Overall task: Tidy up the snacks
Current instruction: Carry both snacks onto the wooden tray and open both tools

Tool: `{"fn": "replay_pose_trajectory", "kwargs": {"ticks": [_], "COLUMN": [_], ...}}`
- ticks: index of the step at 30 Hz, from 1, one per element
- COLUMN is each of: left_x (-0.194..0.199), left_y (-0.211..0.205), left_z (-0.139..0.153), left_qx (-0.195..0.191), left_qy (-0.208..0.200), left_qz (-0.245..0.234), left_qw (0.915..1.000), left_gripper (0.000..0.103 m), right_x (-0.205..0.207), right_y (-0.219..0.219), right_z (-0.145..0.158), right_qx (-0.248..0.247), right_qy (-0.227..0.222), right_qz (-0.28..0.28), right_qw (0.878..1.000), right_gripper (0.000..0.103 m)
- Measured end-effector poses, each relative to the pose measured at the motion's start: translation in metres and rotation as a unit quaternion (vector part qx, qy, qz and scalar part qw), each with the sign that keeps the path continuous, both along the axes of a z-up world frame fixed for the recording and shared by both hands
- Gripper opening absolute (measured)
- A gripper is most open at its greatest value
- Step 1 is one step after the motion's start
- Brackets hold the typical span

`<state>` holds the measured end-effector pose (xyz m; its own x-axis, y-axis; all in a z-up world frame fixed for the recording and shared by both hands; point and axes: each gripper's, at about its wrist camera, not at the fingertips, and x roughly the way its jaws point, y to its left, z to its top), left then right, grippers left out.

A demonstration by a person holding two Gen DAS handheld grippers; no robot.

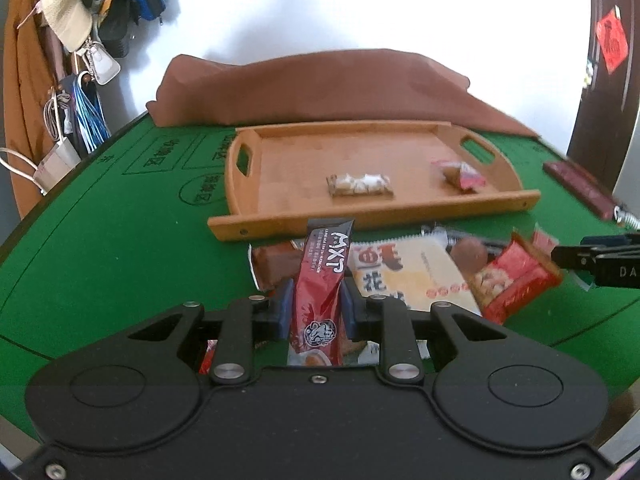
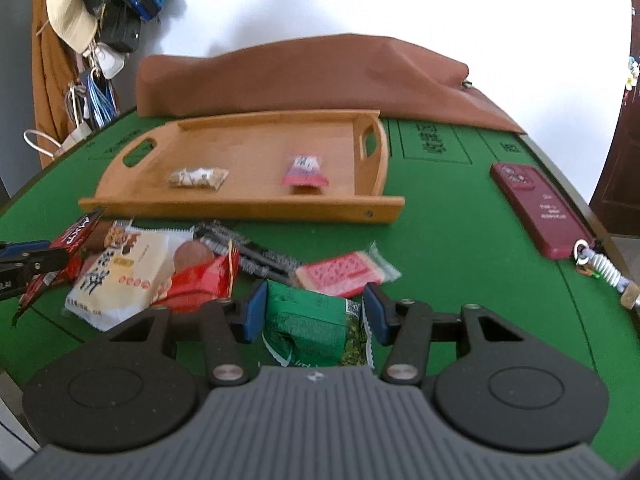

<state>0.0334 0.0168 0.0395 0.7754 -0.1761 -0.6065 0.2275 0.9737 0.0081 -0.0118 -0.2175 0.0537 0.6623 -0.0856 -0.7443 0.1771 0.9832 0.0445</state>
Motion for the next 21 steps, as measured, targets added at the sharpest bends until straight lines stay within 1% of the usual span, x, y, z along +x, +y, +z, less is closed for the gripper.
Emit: {"fn": "replay_pose_trajectory", "kwargs": {"ticks": [5, 8, 13, 18, 21], "left_x": [0.008, 0.02, 0.045, 0.08, 0.104], "left_y": [0.002, 0.003, -0.003, -0.007, -0.009], "left_z": [0.013, 0.023, 0.038, 0.046, 0.046], "left_qx": [0.002, -0.006, -0.003, -0.014, -0.016], "left_qy": [-0.009, -0.01, -0.019, -0.001, 0.016], "left_qz": [0.005, 0.002, 0.002, 0.006, 0.017], "left_qw": [0.9999, 0.9999, 0.9998, 0.9999, 0.9996], "left_gripper": [0.024, 0.024, 0.024, 0.024, 0.024], "right_x": [0.01, 0.02, 0.044, 0.077, 0.101], "right_y": [-0.007, -0.012, -0.017, -0.024, -0.025], "right_z": [0.009, 0.015, 0.023, 0.031, 0.034], "right_qx": [0.007, 0.014, 0.015, 0.03, 0.037], "right_qy": [-0.011, -0.015, -0.022, -0.02, -0.014], "right_qz": [-0.003, 0.0, 0.005, 0.006, 0.009], "right_qw": [1.0, 1.0, 1.0, 0.999, 0.999], "right_gripper": [0.055, 0.055, 0.055, 0.055, 0.055]}}
